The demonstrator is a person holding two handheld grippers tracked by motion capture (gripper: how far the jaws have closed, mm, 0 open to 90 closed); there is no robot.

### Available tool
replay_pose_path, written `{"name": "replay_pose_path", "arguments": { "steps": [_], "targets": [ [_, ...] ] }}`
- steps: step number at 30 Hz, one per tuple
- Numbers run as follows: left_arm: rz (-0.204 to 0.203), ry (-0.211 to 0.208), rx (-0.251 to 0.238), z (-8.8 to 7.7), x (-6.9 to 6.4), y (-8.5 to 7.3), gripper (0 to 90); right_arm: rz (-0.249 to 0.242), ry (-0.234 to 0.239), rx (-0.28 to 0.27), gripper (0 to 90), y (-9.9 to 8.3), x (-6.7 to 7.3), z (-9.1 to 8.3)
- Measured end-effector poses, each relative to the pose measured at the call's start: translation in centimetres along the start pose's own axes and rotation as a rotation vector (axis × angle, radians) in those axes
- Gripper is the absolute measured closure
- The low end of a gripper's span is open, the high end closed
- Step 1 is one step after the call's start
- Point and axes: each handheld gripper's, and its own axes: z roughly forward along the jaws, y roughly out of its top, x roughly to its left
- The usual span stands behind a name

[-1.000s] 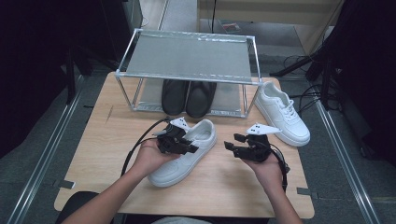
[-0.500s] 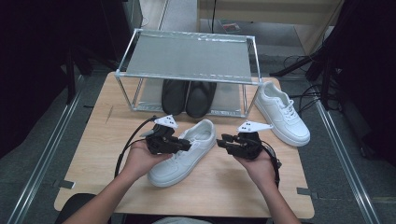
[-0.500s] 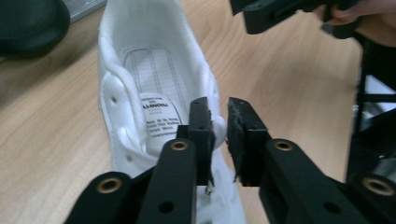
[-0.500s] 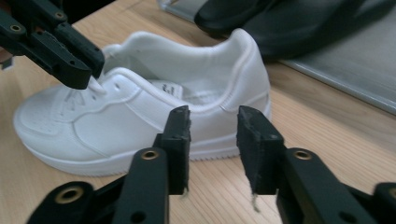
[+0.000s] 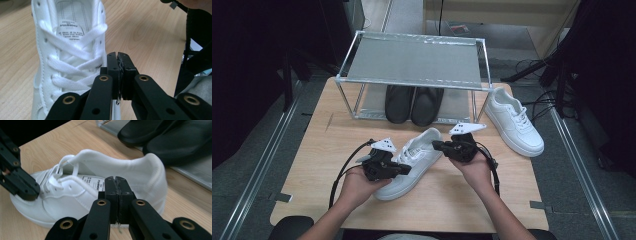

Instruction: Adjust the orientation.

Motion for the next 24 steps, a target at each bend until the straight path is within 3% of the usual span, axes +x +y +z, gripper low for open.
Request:
{"name": "replay_pose_path", "arguments": {
  "steps": [5,7,18,24],
  "targets": [
    [-0.009,0.007,0.003,0.4,0.3,-0.4,89.7,-0.006,0.035,0.025,90.0,0.3,0.2,1.5],
    [-0.007,0.01,-0.002,0.5,0.3,-0.4,89.8,-0.02,0.027,0.03,90.0,0.3,0.4,1.8],
    [-0.014,0.001,-0.007,0.6,0.7,-0.5,90.0,-0.013,0.027,0.031,90.0,0.1,0.4,1.7],
    [-0.039,-0.02,-0.002,0.7,1.2,-0.4,90.0,-0.005,0.031,0.032,90.0,-0.1,0.4,1.5]
  ]
}}
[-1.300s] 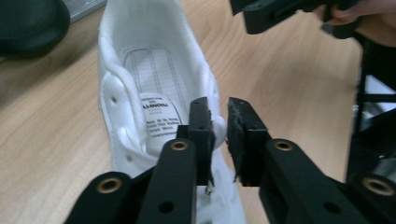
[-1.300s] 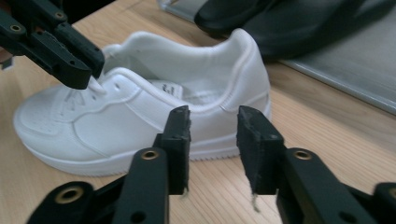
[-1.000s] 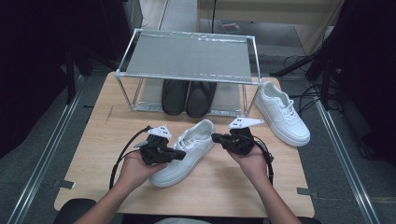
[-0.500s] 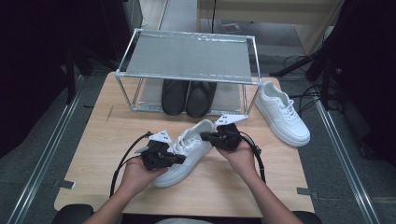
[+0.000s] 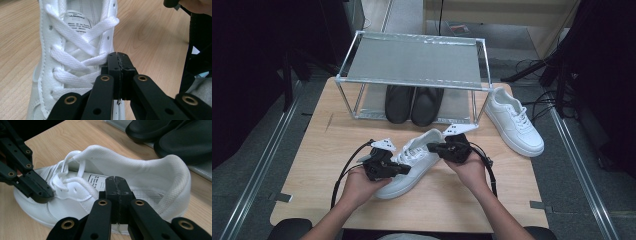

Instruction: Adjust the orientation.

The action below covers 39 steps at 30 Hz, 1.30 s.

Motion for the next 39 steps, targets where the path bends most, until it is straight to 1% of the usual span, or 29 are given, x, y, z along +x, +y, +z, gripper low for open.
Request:
{"name": "replay_pose_path", "arguments": {
  "steps": [1,3,7,11,13,16,20,21,25,27,30,32,35,37,39],
  "targets": [
    [-0.005,-0.001,-0.001,0.0,0.0,0.0,90.0,0.003,0.001,0.001,90.0,0.0,0.0,0.0],
    [-0.001,0.0,0.004,-0.1,0.2,0.0,90.0,0.003,0.001,0.004,90.0,-0.1,0.2,-0.2],
    [0.006,0.023,0.009,-0.5,0.5,0.1,90.0,-0.004,0.004,0.013,90.0,-0.3,0.5,-0.4],
    [-0.01,0.025,0.006,-0.8,1.3,0.1,90.0,-0.013,0.011,0.02,90.0,-0.5,1.0,-0.6],
    [-0.011,0.037,0.004,-0.9,1.5,0.2,90.0,-0.018,0.016,0.022,90.0,-0.6,1.3,-0.6],
    [-0.004,0.041,0.012,-1.0,1.8,0.4,90.0,-0.015,0.024,0.026,90.0,-0.8,1.6,-0.7],
    [-0.006,0.046,0.011,-1.0,2.1,0.6,90.0,-0.012,0.032,0.028,90.0,-1.0,2.0,-0.8],
    [-0.009,0.042,0.011,-1.1,2.3,0.6,90.0,-0.014,0.037,0.03,90.0,-1.1,2.1,-0.9],
    [-0.006,0.04,0.014,-1.2,2.7,0.8,90.0,-0.027,0.047,0.043,90.0,-1.3,2.8,-1.0],
    [-0.001,0.038,0.019,-1.2,2.9,0.9,90.0,-0.036,0.041,0.046,90.0,-1.4,3.3,-1.0],
    [-0.004,0.038,0.014,-1.2,3.1,1.1,90.0,-0.038,0.036,0.055,90.0,-1.6,4.0,-1.1],
    [0.001,0.045,0.013,-1.2,3.3,1.2,90.0,-0.032,0.048,0.061,90.0,-1.7,4.2,-1.0],
    [-0.014,0.049,0.002,-1.2,3.6,1.3,90.0,-0.036,0.054,0.077,90.0,-1.7,4.7,-1.0],
    [-0.01,0.057,0.001,-1.3,3.8,1.4,90.0,-0.033,0.063,0.087,90.0,-1.7,4.9,-0.9],
    [-0.017,0.061,-0.001,-1.4,4.0,1.4,90.0,-0.038,0.07,0.098,90.0,-1.8,5.1,-0.8]
  ]
}}
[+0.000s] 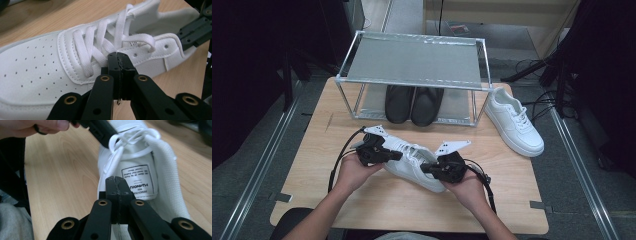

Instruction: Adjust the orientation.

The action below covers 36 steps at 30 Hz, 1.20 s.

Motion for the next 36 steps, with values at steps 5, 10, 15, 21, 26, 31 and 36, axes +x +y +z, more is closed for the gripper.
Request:
{"name": "replay_pose_path", "arguments": {
  "steps": [5,10,15,21,26,31,36],
  "targets": [
    [-0.001,0.015,-0.014,-0.3,0.0,0.0,90.0,-0.007,0.01,0.009,90.0,0.1,-0.3,0.0],
    [0.018,0.044,-0.035,-1.6,-0.5,-0.4,89.8,0.017,-0.02,-0.03,90.0,0.6,-1.5,-1.4],
    [-0.001,0.051,-0.032,-1.8,-0.5,-1.1,89.7,0.039,-0.054,-0.068,90.0,0.9,-3.0,-2.8],
    [-0.029,0.027,-0.026,-1.5,-0.7,-1.8,88.9,0.054,-0.078,-0.055,90.0,0.9,-4.6,-2.7],
    [-0.027,0.047,-0.013,-1.1,-0.9,-2.2,89.6,0.052,-0.081,-0.034,90.0,1.2,-5.4,-1.5],
    [-0.027,0.052,0.006,-0.6,-1.0,-2.3,89.6,0.029,-0.076,-0.006,90.0,1.4,-5.1,-0.3],
    [-0.028,0.049,0.027,-0.2,-0.8,-2.3,89.6,0.029,-0.065,-0.002,90.0,1.4,-5.2,-0.3]
  ]
}}
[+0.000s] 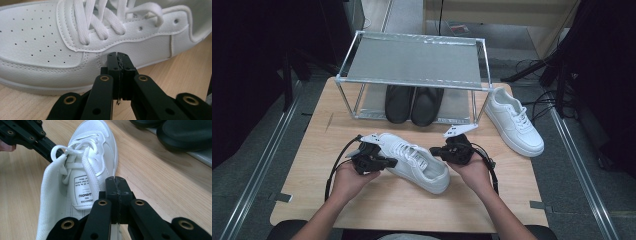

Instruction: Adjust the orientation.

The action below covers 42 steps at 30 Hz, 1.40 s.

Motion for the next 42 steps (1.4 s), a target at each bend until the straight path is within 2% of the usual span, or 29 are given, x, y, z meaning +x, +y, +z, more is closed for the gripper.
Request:
{"name": "replay_pose_path", "arguments": {
  "steps": [4,6,9,15,19,22,26,30,37,42],
  "targets": [
    [-0.005,-0.012,0.002,0.0,0.3,0.1,89.6,-0.005,0.002,-0.003,90.0,-0.1,0.3,0.0],
    [-0.012,-0.036,0.009,-0.1,0.6,0.1,89.1,0.003,0.008,-0.002,90.0,-0.2,0.4,0.0],
    [-0.014,-0.049,0.014,-0.1,0.9,0.2,89.0,0.003,0.025,0.002,90.0,-0.3,0.6,0.0],
    [-0.016,-0.049,0.025,-0.2,1.5,0.4,89.1,-0.022,0.054,0.016,90.0,-0.7,2.0,-0.1],
    [0.001,-0.049,0.042,-0.3,1.9,0.7,89.2,-0.024,0.073,0.014,90.0,-1.0,2.6,0.0],
    [-0.012,-0.062,0.039,-0.3,2.3,0.8,89.1,-0.022,0.09,0.014,90.0,-1.1,2.9,0.1],
    [-0.018,-0.057,0.048,-0.3,2.8,1.1,89.1,-0.018,0.103,0.011,90.0,-1.0,3.5,0.5],
    [-0.024,-0.058,0.039,-0.2,3.0,1.2,89.1,-0.018,0.114,0.008,90.0,-1.1,3.9,0.7],
    [-0.029,-0.05,0.019,0.1,3.2,1.5,88.1,-0.058,0.114,0.016,90.0,-1.2,5.1,1.0],
    [-0.026,-0.05,0.018,0.1,3.4,1.6,88.1,-0.057,0.131,0.011,90.0,-1.1,5.1,1.2]
  ]
}}
